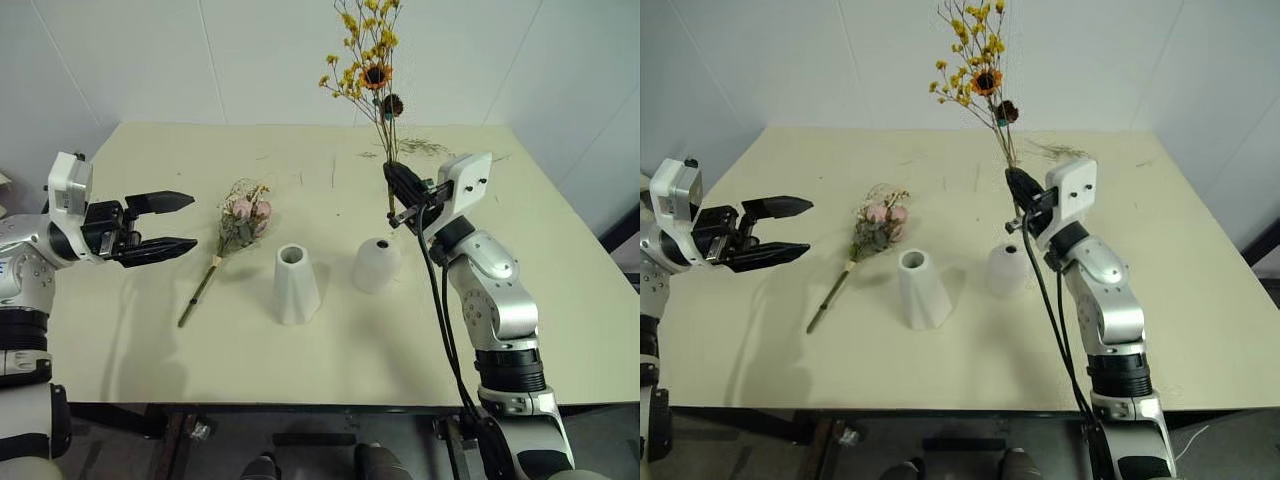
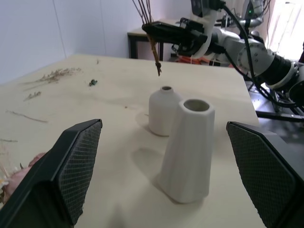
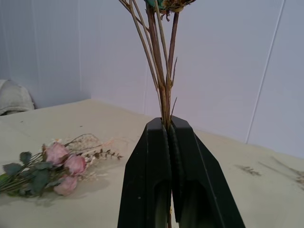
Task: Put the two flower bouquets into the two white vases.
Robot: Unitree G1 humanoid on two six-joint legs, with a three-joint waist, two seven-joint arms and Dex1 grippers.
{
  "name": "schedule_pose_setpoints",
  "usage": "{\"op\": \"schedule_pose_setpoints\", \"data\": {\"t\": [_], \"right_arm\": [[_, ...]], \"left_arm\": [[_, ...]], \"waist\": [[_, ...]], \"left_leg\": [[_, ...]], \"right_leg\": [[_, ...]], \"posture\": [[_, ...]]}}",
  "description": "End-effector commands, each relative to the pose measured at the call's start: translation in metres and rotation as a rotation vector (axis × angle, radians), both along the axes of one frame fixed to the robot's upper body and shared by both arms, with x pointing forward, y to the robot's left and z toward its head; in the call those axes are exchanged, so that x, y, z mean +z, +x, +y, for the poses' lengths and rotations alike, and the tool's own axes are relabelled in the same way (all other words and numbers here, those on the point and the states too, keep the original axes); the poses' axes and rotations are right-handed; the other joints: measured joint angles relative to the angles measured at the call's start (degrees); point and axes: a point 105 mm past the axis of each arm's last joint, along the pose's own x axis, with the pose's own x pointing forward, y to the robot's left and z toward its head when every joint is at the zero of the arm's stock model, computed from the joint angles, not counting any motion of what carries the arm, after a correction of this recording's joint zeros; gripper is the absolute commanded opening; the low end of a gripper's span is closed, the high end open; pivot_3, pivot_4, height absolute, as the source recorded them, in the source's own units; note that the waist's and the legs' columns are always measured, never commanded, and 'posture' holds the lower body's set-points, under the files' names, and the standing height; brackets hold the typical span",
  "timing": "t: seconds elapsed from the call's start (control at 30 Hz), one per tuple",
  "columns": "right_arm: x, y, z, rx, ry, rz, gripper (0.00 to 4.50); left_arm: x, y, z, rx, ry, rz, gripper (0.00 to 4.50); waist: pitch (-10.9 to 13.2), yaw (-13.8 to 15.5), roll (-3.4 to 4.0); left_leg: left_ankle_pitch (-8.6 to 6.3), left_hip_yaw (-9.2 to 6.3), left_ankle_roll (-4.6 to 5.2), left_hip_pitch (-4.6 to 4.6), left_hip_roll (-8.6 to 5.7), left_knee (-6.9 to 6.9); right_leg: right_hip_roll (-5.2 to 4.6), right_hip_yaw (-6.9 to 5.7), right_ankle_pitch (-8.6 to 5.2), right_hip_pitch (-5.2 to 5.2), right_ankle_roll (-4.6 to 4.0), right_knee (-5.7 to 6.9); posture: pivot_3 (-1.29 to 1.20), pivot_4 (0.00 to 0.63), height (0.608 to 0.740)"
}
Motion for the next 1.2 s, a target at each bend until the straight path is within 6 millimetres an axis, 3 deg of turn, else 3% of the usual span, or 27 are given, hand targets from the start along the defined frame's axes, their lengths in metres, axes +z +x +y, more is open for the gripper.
{"op": "schedule_pose_setpoints", "data": {"t": [0.03, 0.4, 0.8, 1.2], "right_arm": [[0.009, -0.014, 0.009, 0.053, 0.009, -0.040, 0.01], [0.001, -0.016, 0.016, 0.093, 0.010, 0.003, 0.01], [-0.009, -0.010, 0.005, 0.040, 0.014, 0.020, 0.01], [-0.025, -0.004, 0.006, 0.042, 0.043, 0.055, 0.01]], "left_arm": [[0.007, -0.019, -0.002, -0.113, 0.051, -0.044, 4.50], [0.006, -0.020, -0.002, -0.119, 0.048, -0.038, 4.50], [0.006, -0.021, -0.003, -0.122, 0.047, -0.040, 4.50], [0.009, -0.022, -0.003, -0.128, 0.040, -0.046, 4.50]], "waist": [[0.00, 0.09, 0.00], [0.00, 0.15, 0.00], [0.00, 0.17, 0.00], [0.00, 0.18, -0.01]], "left_leg": [[0.00, 0.00, 0.00, 0.00, 0.00, 0.00], [0.00, 0.00, 0.00, 0.01, 0.00, 0.00], [0.00, 0.00, 0.00, 0.01, 0.00, -0.01], [0.00, 0.00, 0.00, 0.01, 0.00, -0.01]], "right_leg": [[0.00, 0.00, -0.01, 0.00, -0.01, 0.01], [0.00, 0.00, -0.01, 0.00, -0.02, 0.00], [0.00, 0.00, -0.02, 0.00, -0.02, -0.01], [0.00, 0.00, -0.02, 0.00, -0.03, -0.01]], "posture": [[0.00, 0.150, 0.740], [0.00, 0.150, 0.740], [0.00, 0.150, 0.740], [0.00, 0.150, 0.740]]}}
